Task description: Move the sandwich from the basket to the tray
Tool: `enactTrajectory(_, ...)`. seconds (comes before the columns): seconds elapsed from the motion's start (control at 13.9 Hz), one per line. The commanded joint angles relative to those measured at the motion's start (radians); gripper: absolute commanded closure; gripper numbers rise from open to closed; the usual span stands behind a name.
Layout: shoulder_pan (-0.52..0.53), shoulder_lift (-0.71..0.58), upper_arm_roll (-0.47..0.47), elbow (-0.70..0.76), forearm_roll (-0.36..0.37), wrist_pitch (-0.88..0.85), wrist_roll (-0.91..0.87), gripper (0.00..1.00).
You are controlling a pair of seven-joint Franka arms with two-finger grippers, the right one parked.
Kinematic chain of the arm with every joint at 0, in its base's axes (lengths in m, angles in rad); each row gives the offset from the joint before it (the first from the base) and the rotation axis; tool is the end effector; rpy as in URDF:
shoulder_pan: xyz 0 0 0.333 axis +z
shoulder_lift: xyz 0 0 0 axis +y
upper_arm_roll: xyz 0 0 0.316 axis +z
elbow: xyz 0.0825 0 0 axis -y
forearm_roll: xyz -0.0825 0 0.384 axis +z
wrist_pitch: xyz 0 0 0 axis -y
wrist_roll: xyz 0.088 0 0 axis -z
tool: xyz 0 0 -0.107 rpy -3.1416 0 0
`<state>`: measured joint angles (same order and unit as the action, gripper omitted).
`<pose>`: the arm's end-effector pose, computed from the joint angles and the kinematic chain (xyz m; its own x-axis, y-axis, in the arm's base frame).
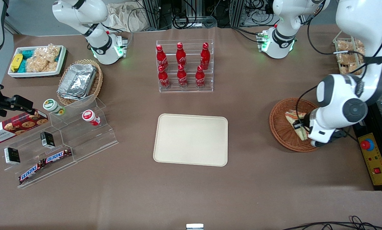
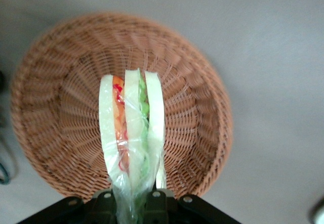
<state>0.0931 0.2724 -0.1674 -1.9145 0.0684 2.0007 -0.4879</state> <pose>0.5912 -0.0359 0.3412 0.9142 0.3746 -0.1546 0.3637 -0.9267 -0.0946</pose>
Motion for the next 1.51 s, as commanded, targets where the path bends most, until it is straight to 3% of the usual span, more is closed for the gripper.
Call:
enactTrajectory(0.0, -0.003, 0.007, -0.020, 0.217, 0.021, -0.193, 0.015, 0.93)
enactTrajectory(0.29, -0.018, 0.045, -0.023, 0.437, 0.008, -0.295, 0.034, 0.93)
enactTrajectory(0.86, -0.249, 0.165, -0.031, 0.437, 0.013, -0.252, 0.025, 0.92)
enactTrajectory(1.44, -0.420, 0.326, -0.031, 0.437, 0.008, 0.012, -0.078, 0.90)
